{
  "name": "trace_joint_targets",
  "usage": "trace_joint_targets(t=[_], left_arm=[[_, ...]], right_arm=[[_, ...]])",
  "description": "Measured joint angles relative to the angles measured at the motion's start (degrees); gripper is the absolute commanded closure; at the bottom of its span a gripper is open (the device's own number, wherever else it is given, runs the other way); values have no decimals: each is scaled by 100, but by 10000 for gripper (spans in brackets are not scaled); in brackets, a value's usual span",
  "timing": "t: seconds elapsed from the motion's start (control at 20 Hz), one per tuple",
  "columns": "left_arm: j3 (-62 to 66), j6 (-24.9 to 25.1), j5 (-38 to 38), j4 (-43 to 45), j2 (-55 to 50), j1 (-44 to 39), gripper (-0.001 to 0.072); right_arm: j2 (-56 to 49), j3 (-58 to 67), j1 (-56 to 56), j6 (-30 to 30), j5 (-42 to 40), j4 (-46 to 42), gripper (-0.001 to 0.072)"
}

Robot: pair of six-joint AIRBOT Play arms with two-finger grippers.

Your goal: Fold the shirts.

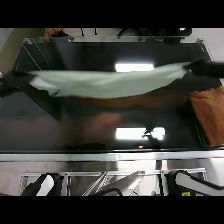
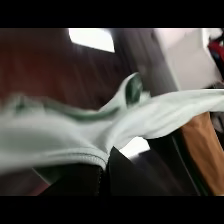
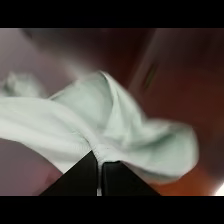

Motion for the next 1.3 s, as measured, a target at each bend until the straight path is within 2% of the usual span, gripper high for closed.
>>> trace_joint_targets(t=[0.15, 0.25, 0.4, 0.5, 0.65, 0.85, 1.1, 1.3], left_arm=[[1335, -63, 140, -188, 975, 492, 696], [2214, -229, 262, -164, 1241, 579, 696], [3390, -658, 317, 761, 1093, 284, 696], [3915, -859, 225, 1545, 774, -214, 696], [3982, -1003, 83, 2400, 122, -1147, 696], [3276, -1067, 186, 3126, -1130, -2031, 696], [2476, -922, 446, 3418, -3189, -2317, 696], [2756, -942, 627, 3440, -4774, -2356, 696]], right_arm=[[1058, 778, -155, -68, -671, 111, 694], [1523, 1189, -201, -92, -1143, 46, 695], [1801, 1510, -223, -107, -1397, -87, 694], [1698, 1572, -236, -81, -1349, -90, 695], [1252, 1303, -238, -42, -964, 188, 695], [295, 262, -170, -42, -723, 306, 695], [-1521, -684, 236, -168, -933, 149, 695], [-2850, -640, 632, -234, -1611, 131, 695]])
